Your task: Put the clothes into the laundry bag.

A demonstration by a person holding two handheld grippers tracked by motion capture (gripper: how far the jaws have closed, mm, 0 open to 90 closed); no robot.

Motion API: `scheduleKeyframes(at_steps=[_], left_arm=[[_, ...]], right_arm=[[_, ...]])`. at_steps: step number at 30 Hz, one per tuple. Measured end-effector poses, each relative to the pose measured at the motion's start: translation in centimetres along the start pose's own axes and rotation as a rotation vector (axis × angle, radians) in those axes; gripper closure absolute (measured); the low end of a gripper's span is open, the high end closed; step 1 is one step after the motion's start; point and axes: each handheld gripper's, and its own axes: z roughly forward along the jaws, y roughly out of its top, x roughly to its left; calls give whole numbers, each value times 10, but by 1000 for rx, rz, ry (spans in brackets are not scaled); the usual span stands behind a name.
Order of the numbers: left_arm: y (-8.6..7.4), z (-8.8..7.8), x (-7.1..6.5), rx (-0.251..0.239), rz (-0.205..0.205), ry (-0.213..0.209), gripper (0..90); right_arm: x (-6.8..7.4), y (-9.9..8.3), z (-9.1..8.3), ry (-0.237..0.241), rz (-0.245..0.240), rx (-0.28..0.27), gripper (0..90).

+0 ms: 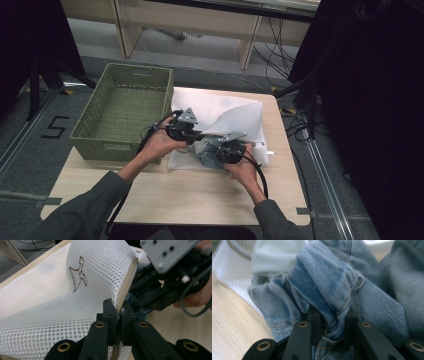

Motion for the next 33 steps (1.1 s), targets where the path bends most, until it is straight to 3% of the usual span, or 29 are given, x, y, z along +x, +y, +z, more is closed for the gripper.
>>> scheduleKeyframes(at_steps=[1,4,7,11,12,14,15,17,20,22,24,25,27,29,30,33], left_arm=[[0,0,0,4,3,0,847],[-2,2,1,12,5,-1,842],[-4,4,2,14,-8,6,827],[-8,7,5,21,-4,7,792],[-11,7,6,22,-7,12,785],[-14,8,8,24,-2,21,754],[-16,9,8,26,-20,26,751],[-18,8,8,25,-7,29,738],[-20,3,6,11,13,37,681],[-20,-4,2,1,11,57,633],[-23,-13,-6,2,20,51,610],[-26,-16,-9,10,33,52,603],[-36,-16,-17,26,-9,43,595],[-51,-9,-26,60,-34,16,585],[-59,-3,-30,83,-43,7,577],[-76,15,-34,162,-40,6,527]], right_arm=[[-2,2,-4,11,15,17,741],[-9,2,-6,10,61,-34,726],[-11,1,-7,19,114,-47,688],[-12,-1,-6,38,118,-46,681],[-13,-2,-5,38,97,-45,682],[-11,-2,-6,51,130,-38,687],[-12,-2,-6,51,118,-34,690],[-13,-3,-5,46,100,-38,699],[-13,-3,-6,52,99,-30,708],[-13,-3,-6,53,102,-35,711],[-13,-3,-6,54,104,-34,714],[-13,-3,-6,54,102,-33,714],[-13,-3,-6,54,105,-33,714],[-12,-3,-7,58,123,-27,714],[-13,-3,-6,54,106,-34,715],[-14,-3,-6,53,104,-34,718]])
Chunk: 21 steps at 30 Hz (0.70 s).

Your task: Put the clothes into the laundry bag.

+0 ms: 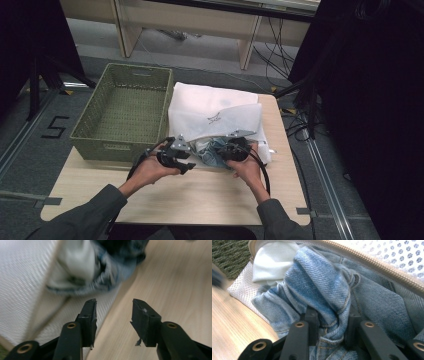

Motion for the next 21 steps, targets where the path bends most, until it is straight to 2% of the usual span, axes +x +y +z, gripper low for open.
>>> scheduleKeyframes(at_steps=[3,4,5,6,7,8,10,11,12,13,14,15,16,17,19,21], left_arm=[[-2,17,6,24,-37,-3,462],[-3,23,6,11,-80,-4,454],[-3,28,8,9,-97,-5,446],[-3,32,10,8,-105,-2,444],[-4,35,11,19,-105,8,442],[-4,40,11,24,-109,16,443],[-6,46,10,38,-109,14,455],[-7,46,10,59,-81,7,461],[-7,49,7,39,-89,28,461],[-8,50,5,37,-75,46,478],[-7,49,4,47,-49,58,506],[-7,49,4,36,-60,67,557],[-7,49,4,36,-55,64,654],[-8,48,4,30,-55,67,723],[-10,48,4,20,-45,59,791],[-13,47,3,-2,-66,41,828]], right_arm=[[1,1,-2,6,10,11,723],[0,1,-3,4,-2,6,724],[1,2,-3,7,16,-3,725],[0,1,-3,3,-1,-12,726],[0,2,-4,9,-4,4,726],[0,1,-4,7,-2,-3,727],[1,2,-4,10,1,3,727],[0,2,-6,8,-11,8,727],[1,3,-6,12,3,12,727],[1,3,-7,11,3,7,728],[0,3,-7,8,-16,3,729],[0,3,-7,6,-15,-3,729],[2,2,-8,7,-7,-12,730],[1,3,-9,6,-20,-2,730],[3,2,-13,10,-9,8,731],[3,0,-17,6,-30,5,733]])
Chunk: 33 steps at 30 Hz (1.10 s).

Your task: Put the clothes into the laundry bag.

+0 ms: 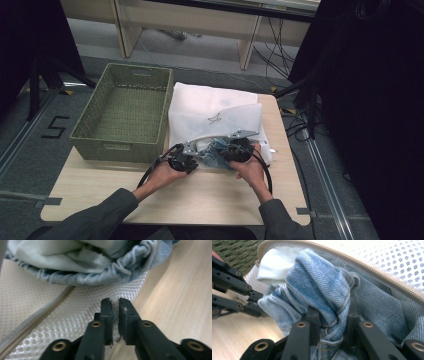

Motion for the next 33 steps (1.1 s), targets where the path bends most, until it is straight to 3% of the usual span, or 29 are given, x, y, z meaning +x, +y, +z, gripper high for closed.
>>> scheduleKeyframes(at_steps=[3,4,5,7,8,9,10,11,12,13,14,15,17,19,20,21,22,23,25,27,28,31,33], left_arm=[[-4,-5,-6,15,8,-20,849],[-5,-7,-7,18,18,-23,852],[-7,-9,-9,22,31,-26,855],[-10,-14,-13,34,32,-49,858],[-11,-17,-11,69,69,-59,860],[-13,-15,-15,33,23,-58,861],[-13,-17,-14,44,52,-61,862],[-14,-16,-16,27,40,-56,863],[-14,-18,-15,39,53,-57,863],[-15,-18,-14,46,65,-59,863],[-15,-17,-15,31,34,-58,863],[-15,-18,-15,34,42,-59,863],[-15,-18,-15,31,45,-59,864],[-15,-17,-16,26,40,-56,863],[-16,-17,-17,29,36,-57,864],[-15,-18,-16,32,54,-55,863],[-15,-19,-16,49,76,-59,863],[-15,-18,-17,35,61,-58,863],[-16,-19,-18,37,49,-60,861],[-14,-22,-14,83,96,-71,855],[-13,-22,-13,88,95,-76,849],[-12,-21,-13,84,100,-87,816],[-10,-19,-15,73,110,-91,775]], right_arm=[[5,-3,-6,2,-9,-26,734],[7,-4,-11,19,-12,9,734],[10,-5,-10,21,1,-10,734],[16,-8,-11,27,-28,29,735],[18,-9,-9,21,-36,23,735],[21,-10,-7,25,-33,45,735],[23,-11,-4,15,-27,56,736],[23,-11,1,3,-28,62,738],[20,-9,4,-9,-45,75,741],[21,-8,8,-22,-20,77,744],[19,-6,13,-50,-35,56,746],[16,-2,16,-75,-59,57,749],[12,4,21,-99,-53,47,753],[6,12,27,-134,-38,19,754],[4,16,30,-148,-6,6,755],[-1,20,33,-164,-17,-11,755],[-5,24,35,-174,3,-21,754],[-9,28,38,-192,13,-56,753],[-15,30,40,-189,7,-71,741],[-14,27,39,-132,28,-48,694],[-13,25,36,-107,28,-41,654],[-5,20,23,-52,41,-41,512],[-1,18,9,-13,26,-44,469]])
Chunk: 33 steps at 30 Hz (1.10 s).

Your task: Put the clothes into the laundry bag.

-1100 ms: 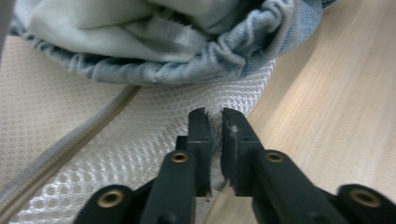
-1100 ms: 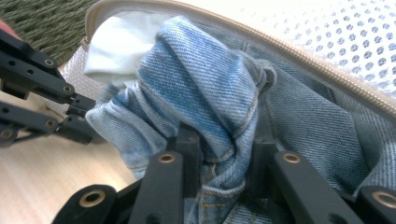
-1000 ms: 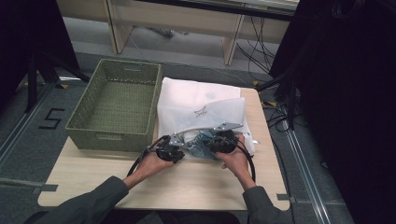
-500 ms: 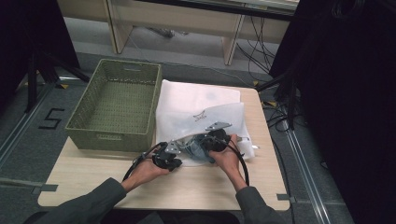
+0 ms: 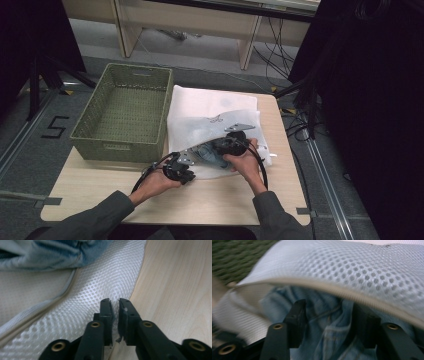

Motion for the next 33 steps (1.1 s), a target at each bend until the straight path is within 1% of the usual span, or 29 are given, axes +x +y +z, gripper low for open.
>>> scheduleKeyframes(at_steps=[1,2,4,5,6,7,8,9,10,11,12,14,15,16,17,18,19,21,22,23,24,25,26,28,29,30,31,32,33], left_arm=[[2,1,0,-4,14,0,744],[3,2,-1,-18,-2,0,706],[6,6,-3,-27,-14,-1,639],[8,10,-3,-53,-21,10,612],[9,13,-3,-62,-34,17,586],[10,16,-2,-74,-48,20,569],[11,19,-3,-83,-74,18,557],[12,21,-3,-93,-81,19,548],[13,21,-2,-91,-58,17,547],[12,21,-3,-93,-64,21,548],[12,21,-2,-88,-52,22,552],[12,21,-3,-90,-51,23,593],[12,21,-2,-94,-61,26,637],[12,22,-3,-97,-81,33,681],[12,21,-3,-96,-67,37,732],[11,20,-1,-89,-51,31,774],[10,21,-2,-92,-57,25,801],[11,19,-5,-78,-26,29,832],[11,19,-6,-67,-11,32,839],[12,18,-8,-57,-3,27,843],[11,18,-9,-64,-1,28,846],[11,16,-9,-39,21,20,847],[10,17,-12,-62,2,21,847],[11,16,-12,-59,25,27,849],[11,17,-12,-60,22,27,850],[10,16,-13,-57,22,28,850],[11,14,-10,-18,67,25,851],[11,14,-11,-26,62,24,852],[10,16,-14,-60,25,29,853]], right_arm=[[2,-1,-9,9,-11,-9,451],[4,-2,-14,9,-8,-20,438],[5,-5,-29,21,-19,-26,431],[6,-8,-36,24,-12,-29,426],[5,-10,-41,16,-24,-24,422],[4,-14,-46,9,-16,-21,419],[1,-17,-49,2,-24,-20,417],[-1,-21,-52,10,-16,-7,414],[-4,-25,-53,-6,-19,-10,412],[-7,-28,-54,-7,-17,-3,416],[-10,-31,-53,-3,-17,-5,416],[-11,-35,-52,14,-18,8,409],[-9,-35,-50,20,-8,19,400],[-8,-37,-47,23,-27,28,394],[-6,-38,-45,27,-22,52,392],[-5,-39,-41,20,-33,67,387],[-3,-42,-35,8,-42,57,380],[1,-46,-28,14,-37,91,375],[3,-47,-25,14,-50,113,375],[4,-48,-21,10,-58,109,377],[7,-48,-19,9,-49,131,394],[7,-49,-16,2,-51,141,425],[8,-49,-13,5,-36,163,442],[8,-51,-3,-9,-60,172,460],[10,-51,0,-32,-83,183,517],[10,-50,1,-53,-110,185,627],[8,-47,0,-84,-165,203,689],[7,-46,1,-92,-164,193,754],[5,-45,2,-109,-170,180,791]])
